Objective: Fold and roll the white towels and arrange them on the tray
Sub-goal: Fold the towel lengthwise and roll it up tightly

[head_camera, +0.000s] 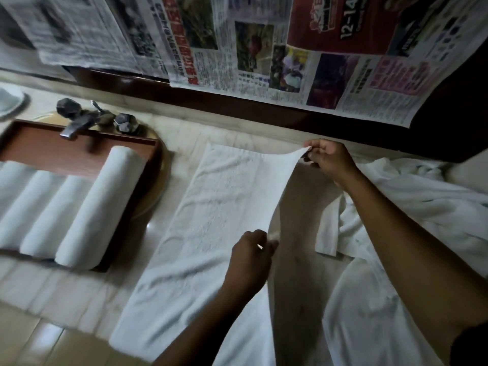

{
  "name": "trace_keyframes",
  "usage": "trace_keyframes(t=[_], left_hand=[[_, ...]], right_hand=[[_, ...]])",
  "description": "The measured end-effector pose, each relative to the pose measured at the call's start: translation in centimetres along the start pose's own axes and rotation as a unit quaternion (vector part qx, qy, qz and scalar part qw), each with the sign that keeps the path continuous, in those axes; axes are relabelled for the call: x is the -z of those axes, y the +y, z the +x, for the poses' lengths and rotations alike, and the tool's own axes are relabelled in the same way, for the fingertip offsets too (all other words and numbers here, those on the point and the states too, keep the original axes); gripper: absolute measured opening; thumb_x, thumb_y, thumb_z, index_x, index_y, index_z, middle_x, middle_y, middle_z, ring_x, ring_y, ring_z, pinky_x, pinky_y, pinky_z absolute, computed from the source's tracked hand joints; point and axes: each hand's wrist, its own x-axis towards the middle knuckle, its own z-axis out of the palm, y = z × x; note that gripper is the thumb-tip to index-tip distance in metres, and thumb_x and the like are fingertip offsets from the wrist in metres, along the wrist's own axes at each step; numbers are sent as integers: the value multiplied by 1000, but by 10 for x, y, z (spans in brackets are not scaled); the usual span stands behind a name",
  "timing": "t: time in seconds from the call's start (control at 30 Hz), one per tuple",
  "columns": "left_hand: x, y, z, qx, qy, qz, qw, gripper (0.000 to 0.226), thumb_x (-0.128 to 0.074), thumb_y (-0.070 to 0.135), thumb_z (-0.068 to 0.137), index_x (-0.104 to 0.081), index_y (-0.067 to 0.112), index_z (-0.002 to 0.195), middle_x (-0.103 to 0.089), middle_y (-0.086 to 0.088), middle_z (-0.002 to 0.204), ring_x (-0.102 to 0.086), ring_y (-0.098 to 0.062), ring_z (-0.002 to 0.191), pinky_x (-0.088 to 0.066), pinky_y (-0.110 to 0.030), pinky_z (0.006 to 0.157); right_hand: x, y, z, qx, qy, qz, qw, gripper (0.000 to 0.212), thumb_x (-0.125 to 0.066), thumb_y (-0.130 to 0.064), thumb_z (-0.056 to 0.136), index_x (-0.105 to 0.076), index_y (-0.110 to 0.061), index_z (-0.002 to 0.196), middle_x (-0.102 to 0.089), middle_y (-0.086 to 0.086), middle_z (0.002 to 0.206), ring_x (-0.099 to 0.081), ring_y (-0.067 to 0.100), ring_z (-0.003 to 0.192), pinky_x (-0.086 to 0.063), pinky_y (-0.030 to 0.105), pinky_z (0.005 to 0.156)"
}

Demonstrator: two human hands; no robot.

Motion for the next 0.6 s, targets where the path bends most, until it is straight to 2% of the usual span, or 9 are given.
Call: trace_keyframes(t=[0.07,0.13,0.23,0.3,0.37,0.43,0.5,0.6], left_hand=[[24,-9,-4,27,-18,-75,997,36,-59,35,99,-50,18,69,-52,9,68,-51,-11,67,-42,-37,62],[42,-17,-6,49,-24,-202,978,33,-60,33,99,-55,15,71,-56,2,70,-57,-17,71,-53,-48,68],[74,-25,-9,88,-28,-322,942,26,-56,18,105,-61,10,80,-59,-3,72,-60,-19,72,-53,-37,66],[98,-33,-7,98,-19,-340,935,26,-55,18,105,-62,10,81,-59,-1,68,-59,-16,65,-51,-31,62],[115,-47,-1,105,-10,-352,930,30,-56,18,105,-63,14,76,-57,0,66,-56,-15,61,-51,-29,61],[129,-62,7,120,-1,-353,928,33,-57,18,104,-63,16,72,-56,-2,66,-55,-16,63,-52,-32,64],[140,-80,16,138,11,-353,925,35,-58,18,104,-64,18,69,-53,-3,65,-51,-18,63,-49,-34,64],[150,-109,28,167,38,-318,932,29,-61,21,102,-66,16,74,-55,-5,64,-48,-17,59,-40,-32,59]], right_hand=[[-14,-11,-2,28,-11,1,1000,18,-60,-2,100,-70,-15,108,-74,1,91,-70,14,84,-53,29,81],[-27,-22,1,64,-5,-8,998,12,-67,-8,98,-70,-17,105,-71,4,94,-65,16,87,-53,31,81],[-61,-39,17,111,-5,-70,991,4,-70,-15,98,-70,-15,101,-68,3,94,-61,15,90,-49,30,83],[-93,-48,32,131,-12,-116,984,3,-67,-21,99,-66,-19,100,-68,-3,94,-63,15,92,-51,37,87],[-126,-59,41,148,-28,-161,975,7,-60,-28,102,-59,-22,100,-67,-6,95,-65,19,93,-52,41,83],[-155,-71,44,146,-47,-200,968,17,-56,-37,104,-54,-20,101,-65,-4,91,-63,20,88,-44,35,71],[-185,-77,49,128,-56,-216,966,21,-57,-39,103,-52,-20,98,-62,-2,83,-60,22,83,-39,33,68],[-218,-64,55,84,-61,-218,970,19,-62,-39,100,-52,-24,92,-61,-7,78,-61,22,81,-46,34,69]])
